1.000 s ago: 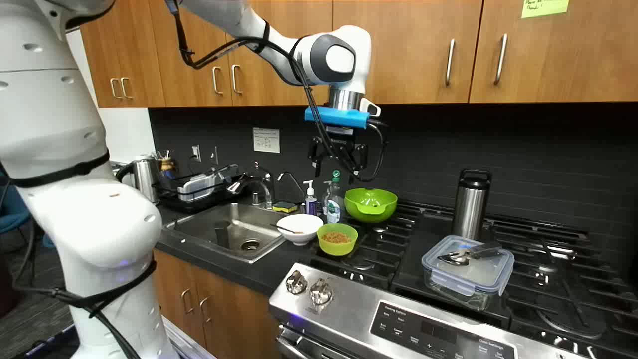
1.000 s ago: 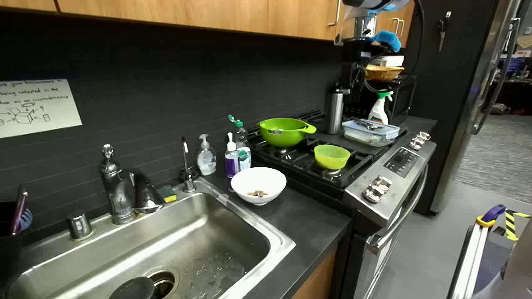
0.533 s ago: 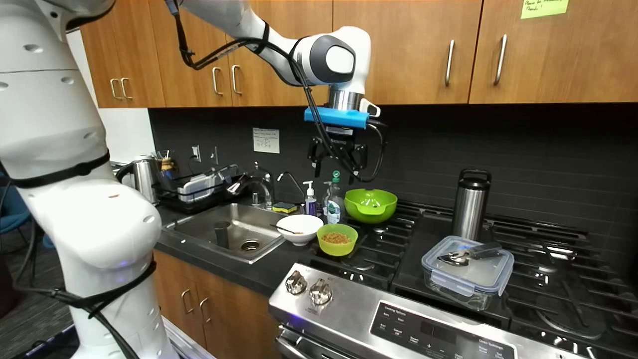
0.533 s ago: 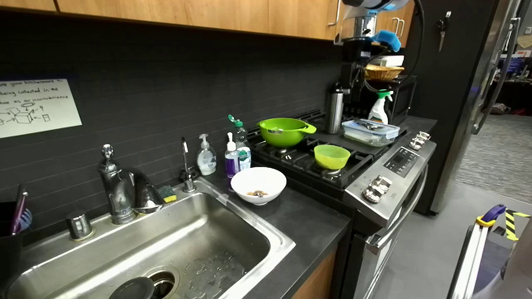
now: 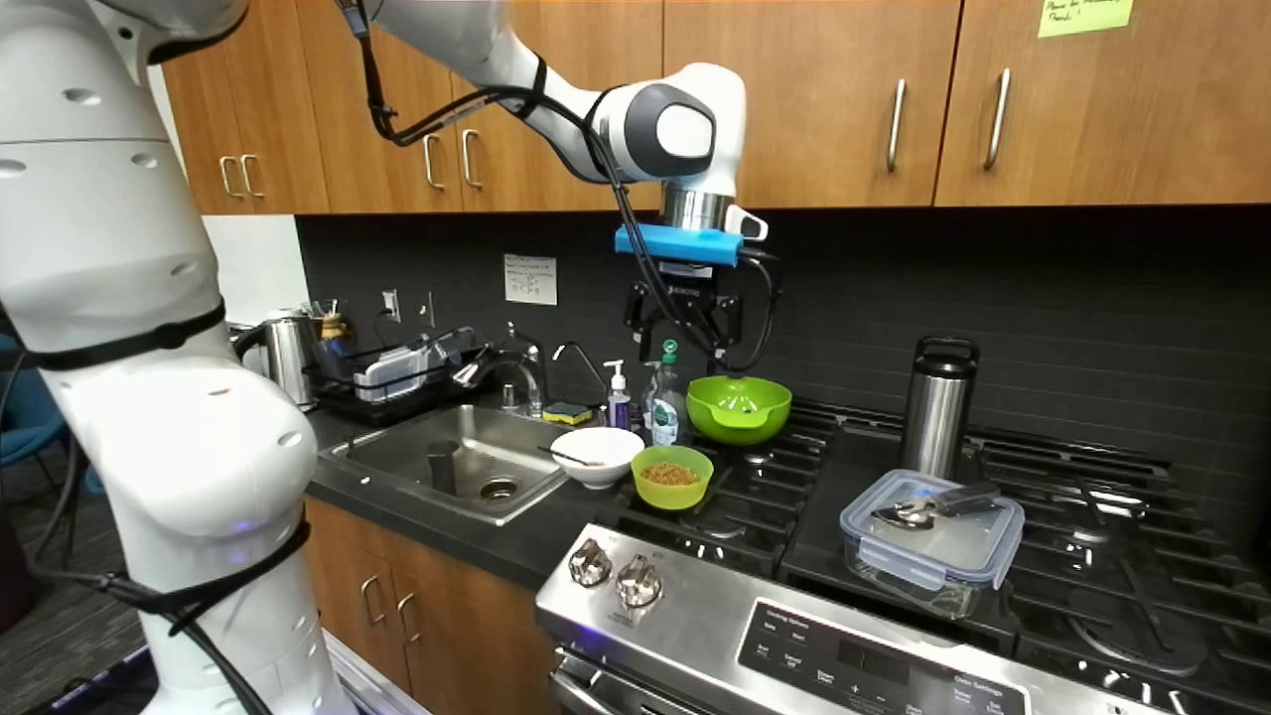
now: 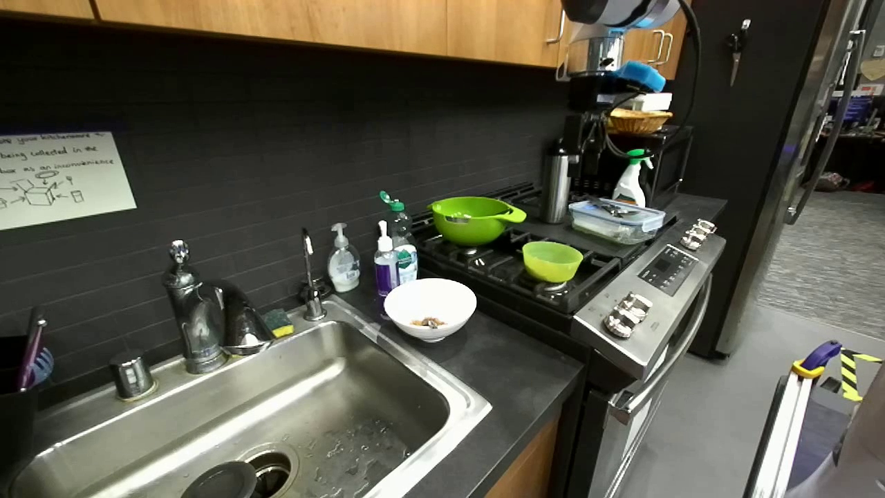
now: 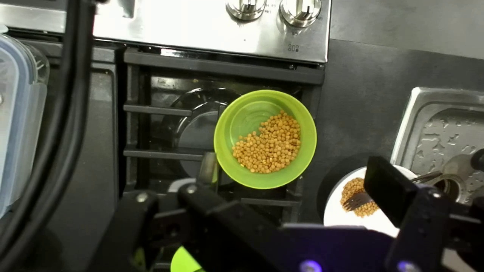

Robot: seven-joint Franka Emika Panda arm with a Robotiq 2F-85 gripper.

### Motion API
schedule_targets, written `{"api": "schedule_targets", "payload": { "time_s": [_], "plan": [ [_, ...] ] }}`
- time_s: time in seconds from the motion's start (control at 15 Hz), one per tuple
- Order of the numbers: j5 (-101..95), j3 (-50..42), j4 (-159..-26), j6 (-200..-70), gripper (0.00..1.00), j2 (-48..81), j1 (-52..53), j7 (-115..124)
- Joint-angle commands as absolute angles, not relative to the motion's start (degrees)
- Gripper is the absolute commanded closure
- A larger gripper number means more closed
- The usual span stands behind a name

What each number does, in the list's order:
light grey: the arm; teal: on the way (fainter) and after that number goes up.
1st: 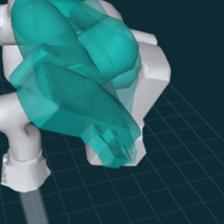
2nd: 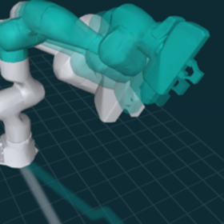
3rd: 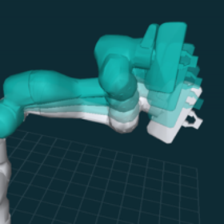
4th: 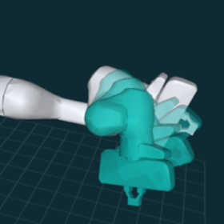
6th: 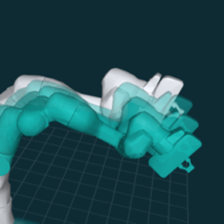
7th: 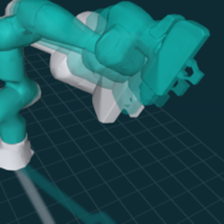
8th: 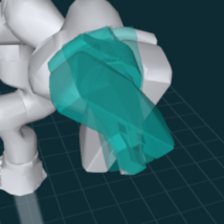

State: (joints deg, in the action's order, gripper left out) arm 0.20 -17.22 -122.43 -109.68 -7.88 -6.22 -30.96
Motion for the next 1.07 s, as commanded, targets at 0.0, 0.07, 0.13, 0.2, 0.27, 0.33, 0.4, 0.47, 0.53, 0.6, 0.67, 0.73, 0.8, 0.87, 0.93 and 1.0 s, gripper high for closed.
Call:
{"api": "schedule_targets", "payload": {
  "time_s": [0.0,0.07,0.13,0.2,0.27,0.33,0.4,0.47,0.53,0.6,0.67,0.73,0.8,0.87,0.93,1.0],
  "plan": [
    [0.33,-16.39,-122.3,-112.72,0.0,-5.83,-8.34,-30.48],
    [0.31,-16.41,-122.62,-113.77,0.0,-5.3,-8.67,-30.57],
    [0.38,-16.39,-123.07,-114.9,0.0,-4.9,-8.93,-30.73],
    [0.43,-16.29,-123.45,-115.77,0.0,-4.42,-9.15,-30.77],
    [0.57,-16.22,-123.84,-116.45,0.0,-4.08,-9.33,-30.92],
    [0.76,-16.13,-124.32,-117.4,0.0,-3.66,-9.45,-31.11],
    [0.96,-16.07,-124.77,-118.34,0.0,-3.15,-9.53,-31.26],
    [1.2,-16.01,-125.12,-118.83,0.0,-2.79,-9.62,-31.29],
    [1.27,-15.88,-125.64,-119.98,0.0,-2.43,-9.69,-31.13],
    [1.26,-15.75,-126.36,-121.37,0.0,-2.25,-9.72,-31.13],
    [1.07,-15.66,-126.83,-122.35,0.0,-1.9,-9.76,-31.4],
    [1.12,-15.58,-127.26,-123.26,0.0,-1.53,-9.81,-31.51],
    [0.91,-15.51,-127.74,-124.11,0.0,-1.33,-9.88,-31.62],
    [0.86,-15.53,-128.43,-125.22,0.0,-1.0,-9.98,-33.53],
    [0.58,-15.44,-128.79,-125.55,0.0,-0.69,-10.07,-33.68],
    [0.78,-15.37,-129.19,-126.28,0.0,-0.29,-10.17,-34.31]
  ]
}}
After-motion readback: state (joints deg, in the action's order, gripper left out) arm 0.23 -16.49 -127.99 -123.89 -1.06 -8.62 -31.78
